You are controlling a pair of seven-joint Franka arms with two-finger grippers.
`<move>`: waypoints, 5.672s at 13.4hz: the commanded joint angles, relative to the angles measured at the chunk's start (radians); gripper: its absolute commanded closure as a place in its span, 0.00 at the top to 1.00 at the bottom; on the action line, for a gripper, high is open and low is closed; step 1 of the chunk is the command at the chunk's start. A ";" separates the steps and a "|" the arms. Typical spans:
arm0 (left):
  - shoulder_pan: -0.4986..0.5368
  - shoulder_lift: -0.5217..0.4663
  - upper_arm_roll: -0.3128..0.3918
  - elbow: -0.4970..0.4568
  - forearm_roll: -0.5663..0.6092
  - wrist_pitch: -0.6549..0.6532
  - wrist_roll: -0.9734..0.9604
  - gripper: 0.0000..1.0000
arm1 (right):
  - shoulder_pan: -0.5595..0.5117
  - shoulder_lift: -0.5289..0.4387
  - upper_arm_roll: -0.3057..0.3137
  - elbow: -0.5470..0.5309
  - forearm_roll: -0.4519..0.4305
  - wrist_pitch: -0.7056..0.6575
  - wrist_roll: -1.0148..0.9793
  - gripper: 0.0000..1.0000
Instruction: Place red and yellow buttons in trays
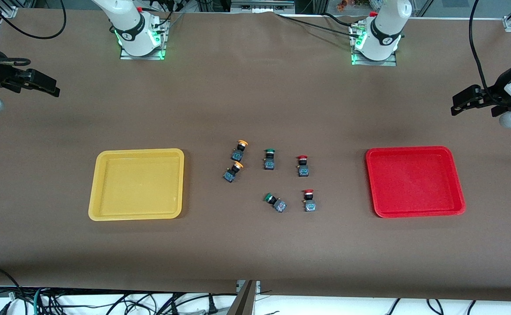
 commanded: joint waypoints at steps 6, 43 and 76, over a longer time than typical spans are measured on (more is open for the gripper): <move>0.011 0.001 -0.009 0.012 -0.017 -0.014 -0.002 1.00 | 0.038 0.177 0.015 0.018 -0.027 0.091 0.014 1.00; -0.403 0.556 -0.053 -0.210 -0.059 0.814 -0.349 1.00 | 0.116 0.749 -0.011 0.170 -0.007 0.473 0.170 0.00; -0.021 0.374 -0.099 -0.271 0.147 0.652 0.193 1.00 | 0.626 0.815 0.037 0.108 0.048 0.745 0.882 0.34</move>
